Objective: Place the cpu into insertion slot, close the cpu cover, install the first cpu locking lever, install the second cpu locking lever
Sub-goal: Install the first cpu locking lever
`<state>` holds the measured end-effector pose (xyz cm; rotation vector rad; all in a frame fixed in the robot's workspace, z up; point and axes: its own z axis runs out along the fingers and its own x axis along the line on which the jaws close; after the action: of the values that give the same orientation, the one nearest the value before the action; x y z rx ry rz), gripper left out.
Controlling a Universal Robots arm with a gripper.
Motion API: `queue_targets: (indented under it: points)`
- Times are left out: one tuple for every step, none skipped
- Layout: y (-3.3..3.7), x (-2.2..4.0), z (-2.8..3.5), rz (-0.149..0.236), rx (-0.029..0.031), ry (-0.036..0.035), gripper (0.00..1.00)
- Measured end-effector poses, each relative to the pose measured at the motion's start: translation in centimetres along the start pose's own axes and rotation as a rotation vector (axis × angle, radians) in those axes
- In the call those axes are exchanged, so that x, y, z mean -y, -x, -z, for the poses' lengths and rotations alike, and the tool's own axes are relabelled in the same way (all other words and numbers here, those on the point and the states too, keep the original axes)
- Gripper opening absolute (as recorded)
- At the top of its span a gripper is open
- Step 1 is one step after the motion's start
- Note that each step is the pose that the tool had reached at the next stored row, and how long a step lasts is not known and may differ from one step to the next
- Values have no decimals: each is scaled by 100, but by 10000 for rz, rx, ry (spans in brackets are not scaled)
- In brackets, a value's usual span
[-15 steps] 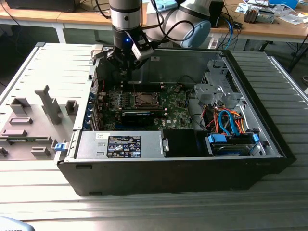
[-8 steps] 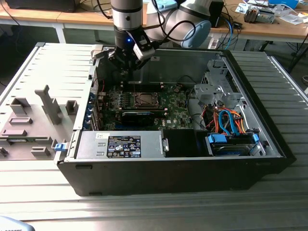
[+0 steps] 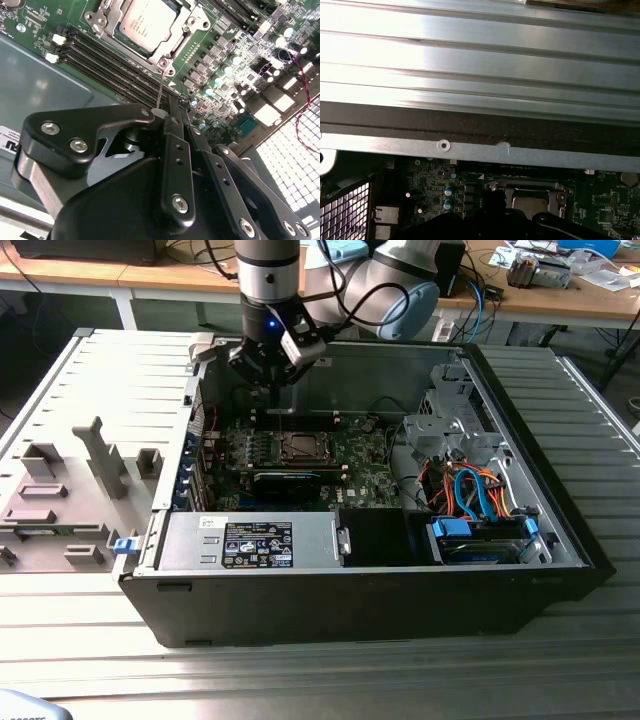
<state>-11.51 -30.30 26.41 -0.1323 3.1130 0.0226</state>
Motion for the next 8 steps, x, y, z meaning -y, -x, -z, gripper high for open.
queue_targets:
  points:
    - [2, 0, -1, 0, 0, 1, 11]
    - [4, 0, -1, -1, 0, 1, 11]
    - [8, 1, -1, 1, -1, 0, 11]
    - [11, 1, -2, 1, -1, 0, 11]
    - [16, 1, -2, 0, -1, 0, 11]
    - [20, 2, -2, 1, -1, 0, 11]
    - [27, 2, -3, 0, 0, 0, 11]
    - [33, 3, -3, 1, -1, 0, 11]
